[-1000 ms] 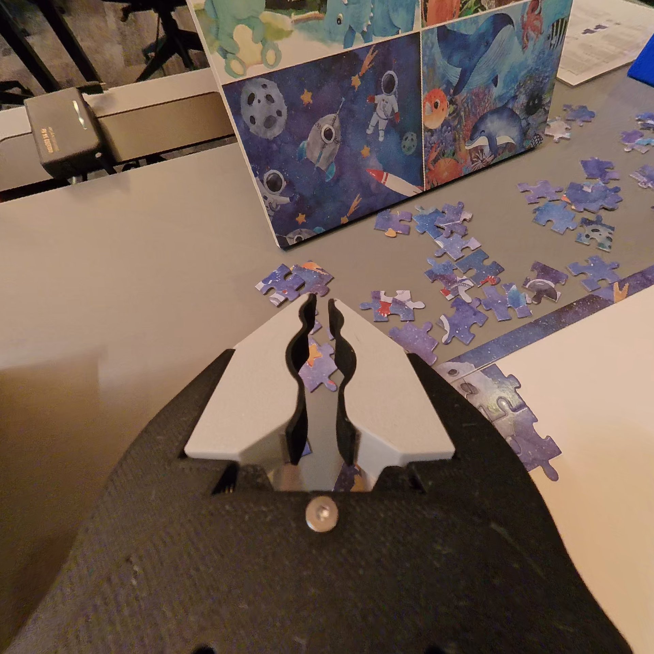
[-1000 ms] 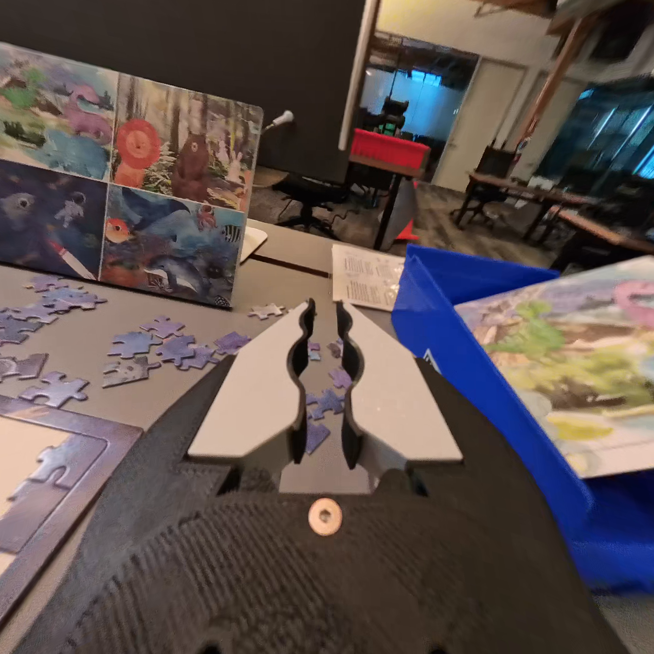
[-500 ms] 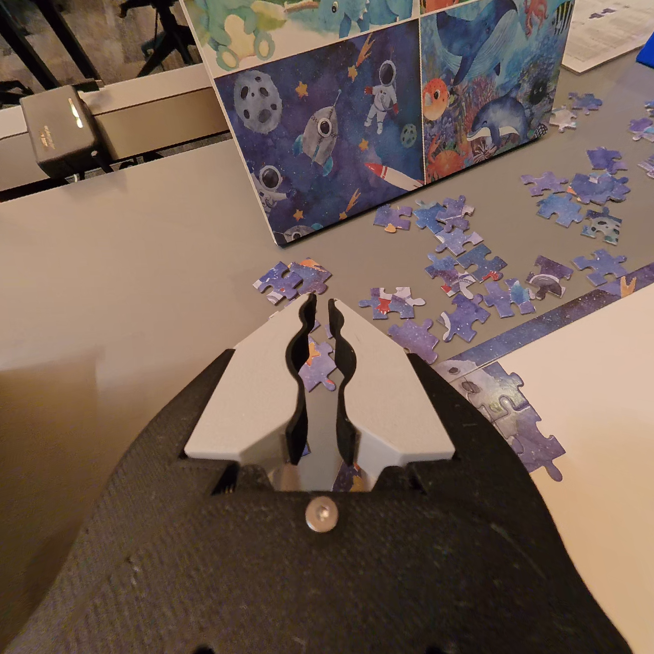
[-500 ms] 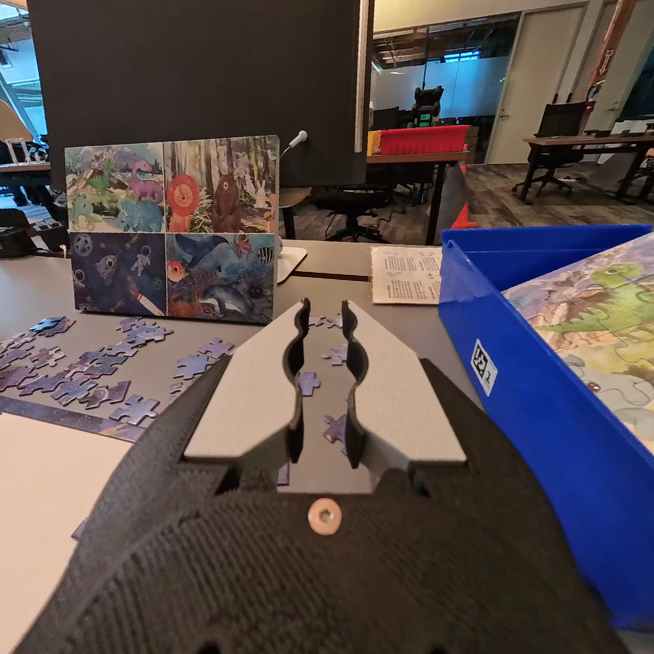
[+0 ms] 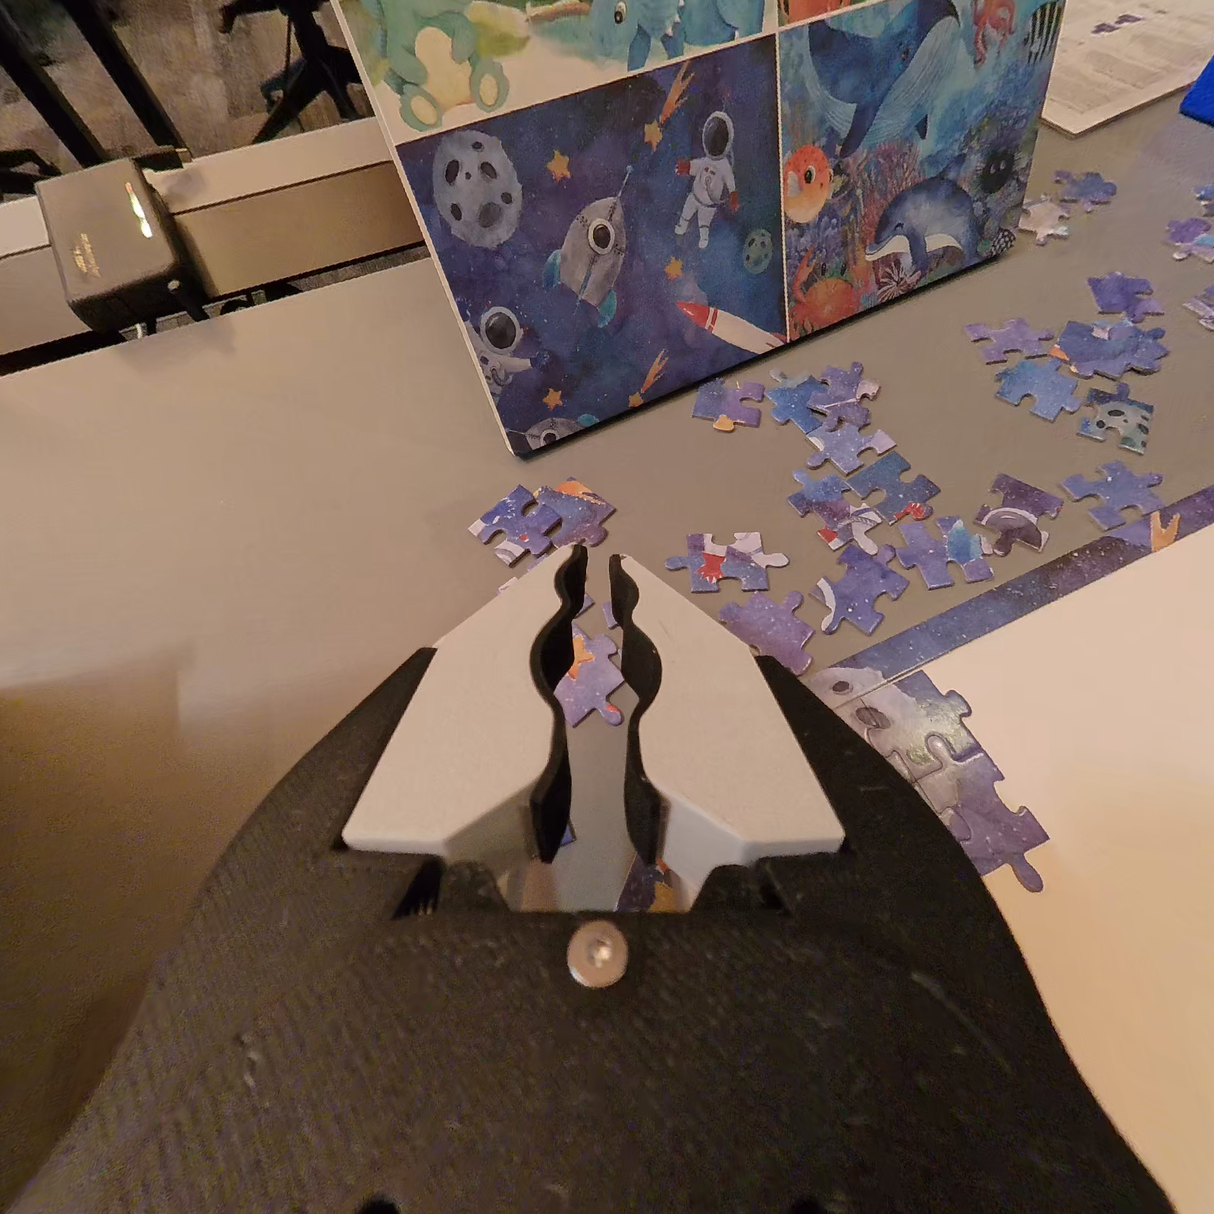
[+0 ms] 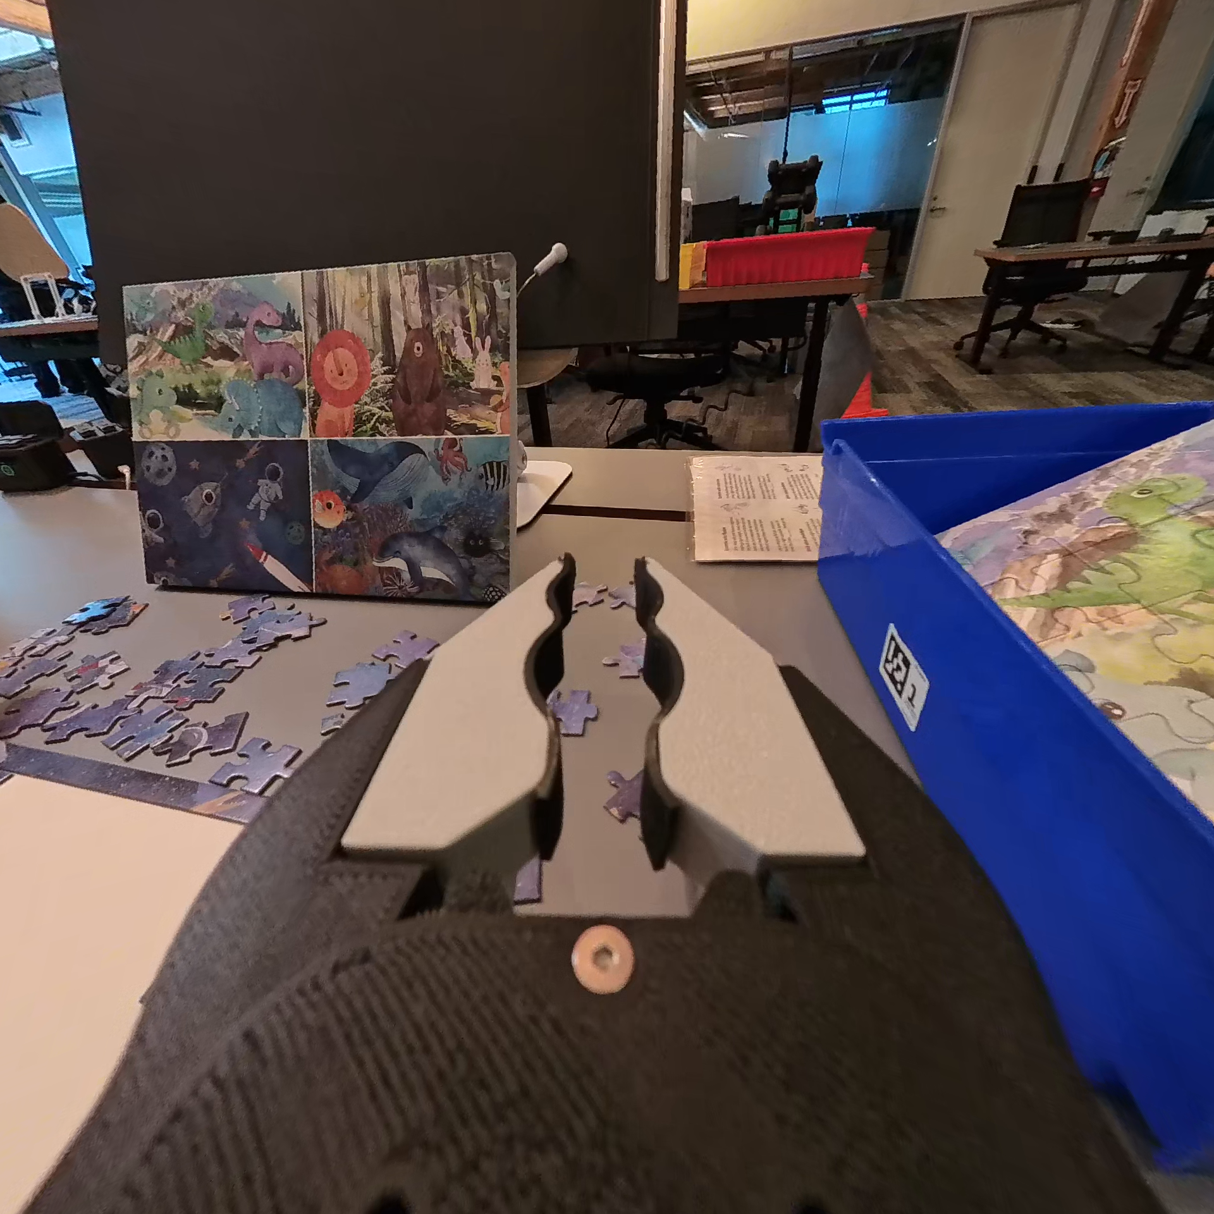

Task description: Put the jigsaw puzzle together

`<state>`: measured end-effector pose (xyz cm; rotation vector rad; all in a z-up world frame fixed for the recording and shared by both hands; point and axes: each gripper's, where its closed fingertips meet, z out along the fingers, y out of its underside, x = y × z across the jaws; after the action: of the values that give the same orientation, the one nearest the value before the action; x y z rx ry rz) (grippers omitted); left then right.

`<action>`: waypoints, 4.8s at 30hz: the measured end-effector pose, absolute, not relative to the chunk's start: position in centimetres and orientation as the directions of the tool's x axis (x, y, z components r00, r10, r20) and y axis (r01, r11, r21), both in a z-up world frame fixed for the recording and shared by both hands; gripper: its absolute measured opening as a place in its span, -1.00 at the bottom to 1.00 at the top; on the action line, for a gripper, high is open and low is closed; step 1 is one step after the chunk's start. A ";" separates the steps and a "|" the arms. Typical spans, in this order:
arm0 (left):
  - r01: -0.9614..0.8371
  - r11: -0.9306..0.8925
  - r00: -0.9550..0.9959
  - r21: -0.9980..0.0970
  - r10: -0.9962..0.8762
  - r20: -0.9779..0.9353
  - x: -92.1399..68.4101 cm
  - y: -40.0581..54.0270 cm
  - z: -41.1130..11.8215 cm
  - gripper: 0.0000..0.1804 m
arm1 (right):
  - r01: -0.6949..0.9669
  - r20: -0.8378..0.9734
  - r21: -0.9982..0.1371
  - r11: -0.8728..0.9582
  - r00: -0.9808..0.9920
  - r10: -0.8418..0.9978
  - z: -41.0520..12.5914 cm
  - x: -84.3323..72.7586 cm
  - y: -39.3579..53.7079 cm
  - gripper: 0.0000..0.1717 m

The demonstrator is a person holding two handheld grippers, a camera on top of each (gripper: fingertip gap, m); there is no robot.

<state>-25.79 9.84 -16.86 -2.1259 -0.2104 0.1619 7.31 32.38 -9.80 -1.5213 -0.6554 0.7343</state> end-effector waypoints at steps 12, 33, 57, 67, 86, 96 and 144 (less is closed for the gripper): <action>0.086 -0.526 0.976 -0.846 0.213 -0.033 -25.8 9.8 -16.9 -0.95 | -0.114 -0.093 -0.993 -0.023 0.661 0.745 -7.9 9.0 32.5 -0.85; 0.085 -0.529 0.976 -0.845 0.213 -0.034 -25.8 9.8 -16.9 -0.95 | -0.117 -0.106 -0.992 -0.039 0.650 0.752 -8.1 8.8 32.5 -0.85; 0.083 -0.532 0.977 -0.843 0.212 -0.038 -25.8 9.8 -17.0 -0.95 | -0.095 -0.077 -0.995 -0.012 0.723 0.686 -8.2 14.9 34.9 -0.83; 0.074 -0.538 0.977 -0.840 0.207 -0.046 -25.6 9.9 -17.1 -0.95 | -0.035 -0.057 -0.998 -0.045 0.643 0.764 -9.4 11.6 33.6 -0.81; 0.066 -0.541 0.978 -0.839 0.202 -0.053 -25.4 10.0 -17.2 -0.95 | -0.085 -0.157 -0.988 -0.132 0.585 0.796 -10.0 10.5 33.2 -0.80; 0.066 -0.541 0.977 -0.838 0.204 -0.055 -25.4 10.0 -17.2 -0.95 | -0.082 -0.156 -0.988 -0.133 0.583 0.798 -10.1 10.3 33.1 -0.80; 0.066 -0.551 0.976 -0.832 0.209 -0.062 -25.7 9.9 -17.5 -0.96 | -0.072 -0.155 -0.987 -0.142 0.646 0.747 -10.1 12.7 34.1 -0.77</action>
<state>-25.75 9.87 -17.52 -2.1527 -0.1923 0.1886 12.74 34.11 -10.10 -1.5631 -0.5781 0.7827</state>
